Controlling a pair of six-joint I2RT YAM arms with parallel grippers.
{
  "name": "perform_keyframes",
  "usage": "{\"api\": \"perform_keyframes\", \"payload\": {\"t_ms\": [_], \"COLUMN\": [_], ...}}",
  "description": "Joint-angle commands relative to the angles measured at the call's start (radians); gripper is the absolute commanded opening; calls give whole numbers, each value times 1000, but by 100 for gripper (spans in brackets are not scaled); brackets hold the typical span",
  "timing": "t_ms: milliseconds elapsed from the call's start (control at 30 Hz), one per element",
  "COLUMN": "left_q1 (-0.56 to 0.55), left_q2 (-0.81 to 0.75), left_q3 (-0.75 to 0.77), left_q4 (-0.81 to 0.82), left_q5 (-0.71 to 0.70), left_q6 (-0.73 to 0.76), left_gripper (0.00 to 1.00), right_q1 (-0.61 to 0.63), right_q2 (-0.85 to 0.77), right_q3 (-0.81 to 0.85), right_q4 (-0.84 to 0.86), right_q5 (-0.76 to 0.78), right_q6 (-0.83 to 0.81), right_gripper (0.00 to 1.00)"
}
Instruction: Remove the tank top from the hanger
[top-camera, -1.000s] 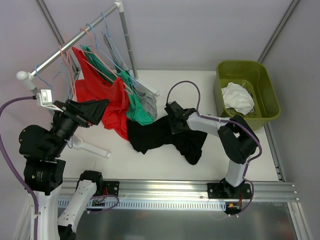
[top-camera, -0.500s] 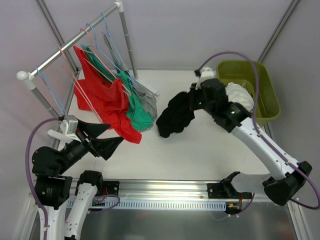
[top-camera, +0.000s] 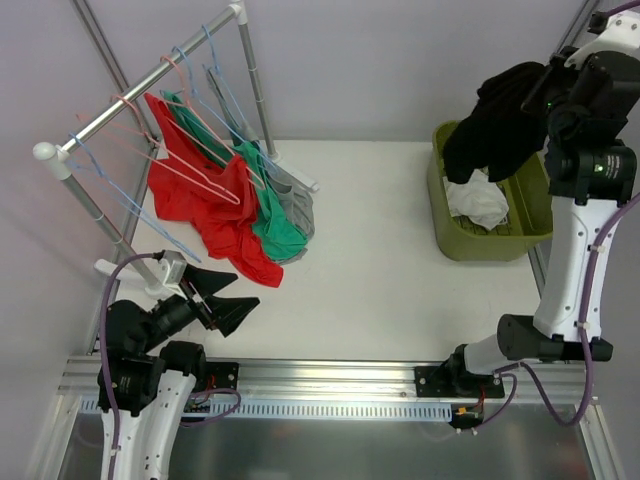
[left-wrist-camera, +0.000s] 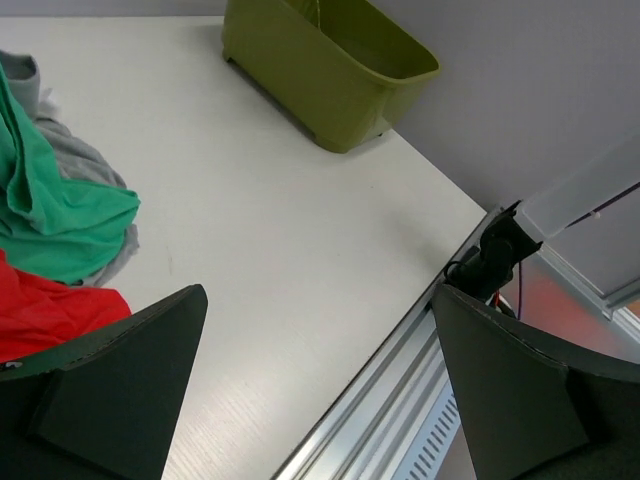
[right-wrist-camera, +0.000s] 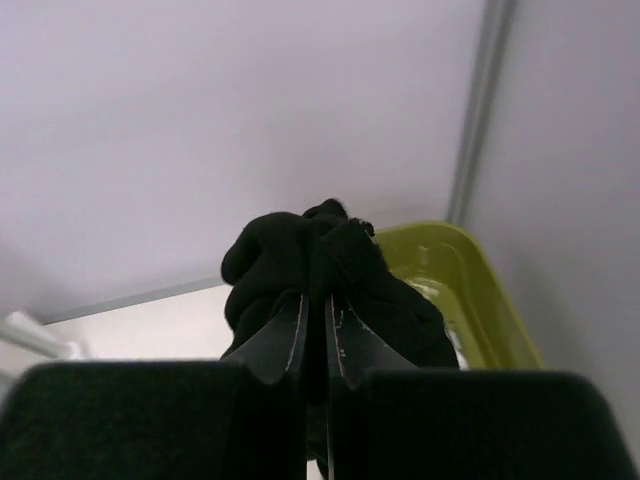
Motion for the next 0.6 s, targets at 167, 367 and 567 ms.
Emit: {"api": "perform_keyframes", "payload": {"t_ms": [167, 367, 567], "left_q1": [9, 8, 8], "left_q2": [-6, 134, 298], "left_q3": [-5, 225, 504], "left_q4": [14, 4, 4], "left_q5": [-52, 25, -101], "left_q6": [-130, -209, -301], "left_gripper": [99, 99, 99], "right_q1": [-191, -189, -189], "right_q2": [128, -70, -189], "right_q3": [-204, -563, -745], "right_q4": [-48, 171, 306], "right_q5": [-126, -274, -619], "right_q6": [33, 137, 321], "right_gripper": [99, 100, 100]}}
